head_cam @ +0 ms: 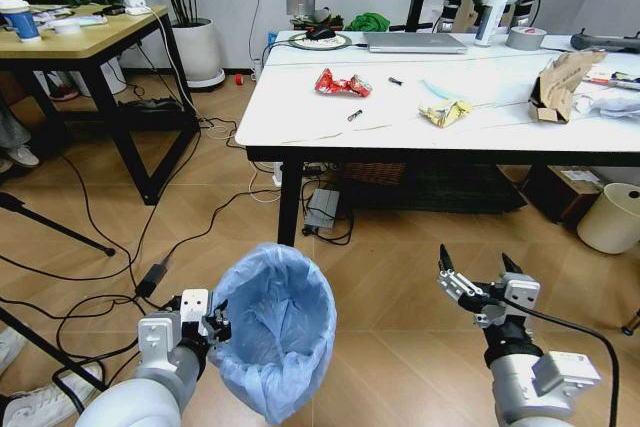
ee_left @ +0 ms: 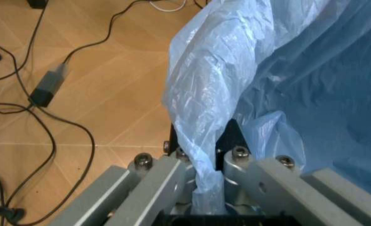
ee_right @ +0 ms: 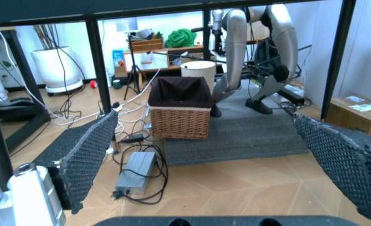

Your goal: Pick up the trash bin and place the trash from the table into it.

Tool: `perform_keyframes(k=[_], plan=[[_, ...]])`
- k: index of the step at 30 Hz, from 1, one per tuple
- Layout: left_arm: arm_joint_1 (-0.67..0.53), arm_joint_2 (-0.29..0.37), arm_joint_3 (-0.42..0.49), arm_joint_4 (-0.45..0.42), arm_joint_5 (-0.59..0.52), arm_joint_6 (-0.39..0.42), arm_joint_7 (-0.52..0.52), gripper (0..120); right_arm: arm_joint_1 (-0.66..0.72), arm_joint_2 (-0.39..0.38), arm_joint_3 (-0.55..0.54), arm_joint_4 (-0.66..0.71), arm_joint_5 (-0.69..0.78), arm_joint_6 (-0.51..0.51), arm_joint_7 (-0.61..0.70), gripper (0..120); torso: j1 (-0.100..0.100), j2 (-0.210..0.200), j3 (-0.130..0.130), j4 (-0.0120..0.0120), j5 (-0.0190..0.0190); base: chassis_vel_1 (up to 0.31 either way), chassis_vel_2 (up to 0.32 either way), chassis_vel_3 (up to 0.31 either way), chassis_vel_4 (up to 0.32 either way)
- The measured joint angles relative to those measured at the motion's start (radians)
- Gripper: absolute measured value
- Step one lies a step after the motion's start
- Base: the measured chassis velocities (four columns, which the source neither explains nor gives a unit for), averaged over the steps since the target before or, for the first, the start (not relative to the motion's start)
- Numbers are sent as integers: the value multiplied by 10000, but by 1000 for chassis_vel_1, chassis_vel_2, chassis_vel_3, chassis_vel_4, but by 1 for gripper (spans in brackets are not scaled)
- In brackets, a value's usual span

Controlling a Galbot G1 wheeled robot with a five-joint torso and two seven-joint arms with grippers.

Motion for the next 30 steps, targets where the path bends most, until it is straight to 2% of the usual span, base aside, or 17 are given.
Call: perform_keyframes(k=[11,30], plan=[[247,-181,-99,0,58,0,-146,0,-336,-201,58,11,19,-17,40,100,128,422,291,0,0,0,0,0,0],[108,-249,-305,0,3,0,-140,0,-128,-280,-20,-9,218,-180,197,100,349,1118,769,0,0,0,0,0,0]])
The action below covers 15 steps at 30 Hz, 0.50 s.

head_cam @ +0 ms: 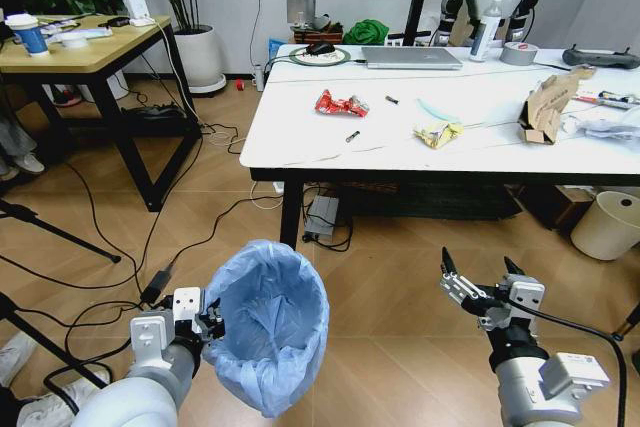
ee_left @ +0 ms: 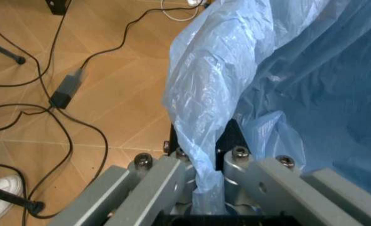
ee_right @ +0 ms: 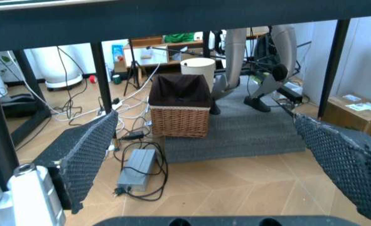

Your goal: Pick up the trash bin and place the trash from the table into it.

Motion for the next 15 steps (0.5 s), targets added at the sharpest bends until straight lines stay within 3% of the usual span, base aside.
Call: perform_keyframes(k=[15], plan=[[68,-8,68,0,210,0,56,0,-1,-91,42,-11,99,-253,180,100,269,738,471,0,0,0,0,0,0]])
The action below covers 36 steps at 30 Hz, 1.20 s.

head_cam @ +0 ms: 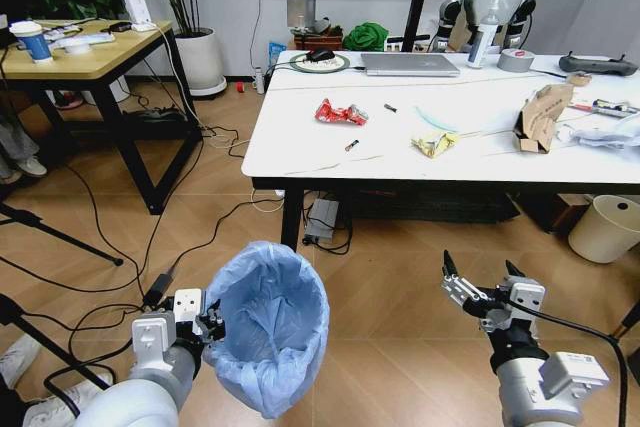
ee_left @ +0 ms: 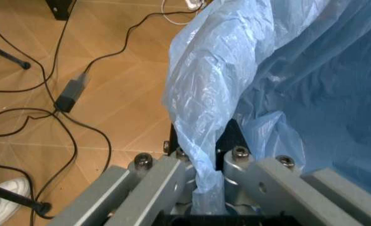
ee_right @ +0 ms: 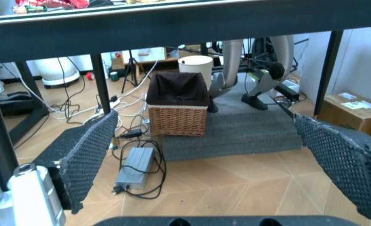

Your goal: Pick up the trash bin and place the trash from the table into it.

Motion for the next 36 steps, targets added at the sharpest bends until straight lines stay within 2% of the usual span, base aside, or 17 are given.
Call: perform_keyframes(k=[18,36], plan=[[1,12,171,0,-46,0,-7,0,-36,84,14,0,-17,-20,6,100,277,716,437,0,0,0,0,0,0],[170,16,543,0,-795,0,-673,0,-50,133,38,-1,-47,-19,-14,100,583,1511,925,0,0,0,0,0,0]])
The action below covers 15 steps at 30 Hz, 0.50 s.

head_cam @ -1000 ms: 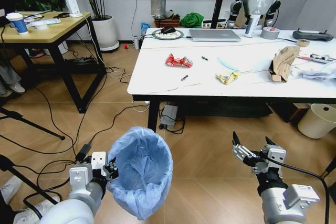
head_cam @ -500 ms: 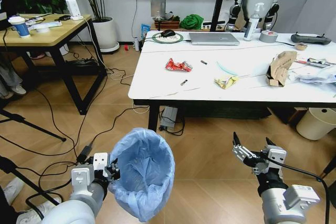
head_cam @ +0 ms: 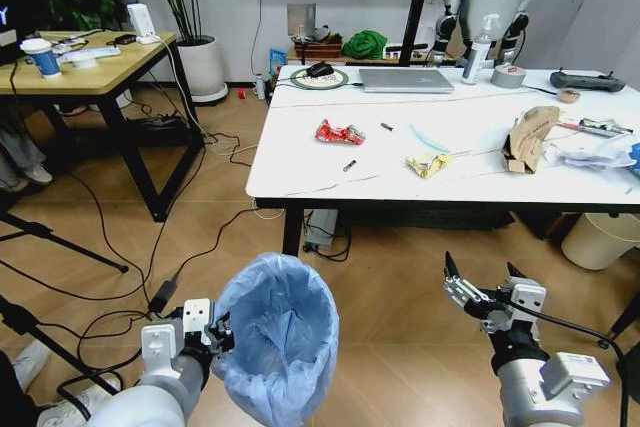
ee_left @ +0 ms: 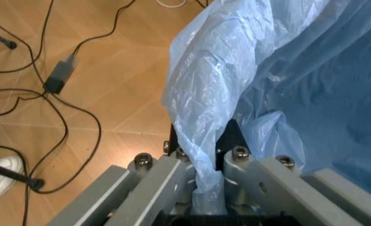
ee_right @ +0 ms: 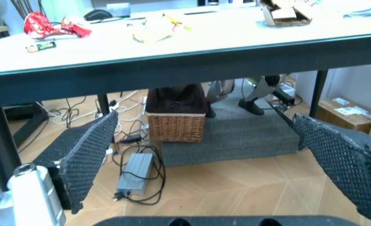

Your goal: Pick up the trash bin and place the trash from the table into it.

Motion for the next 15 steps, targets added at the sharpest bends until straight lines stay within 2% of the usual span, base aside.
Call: perform_keyframes(k=[15], plan=[[191,52,173,0,-14,0,-212,0,-17,-17,-7,0,-2,4,-11,100,259,625,368,0,0,0,0,0,0]])
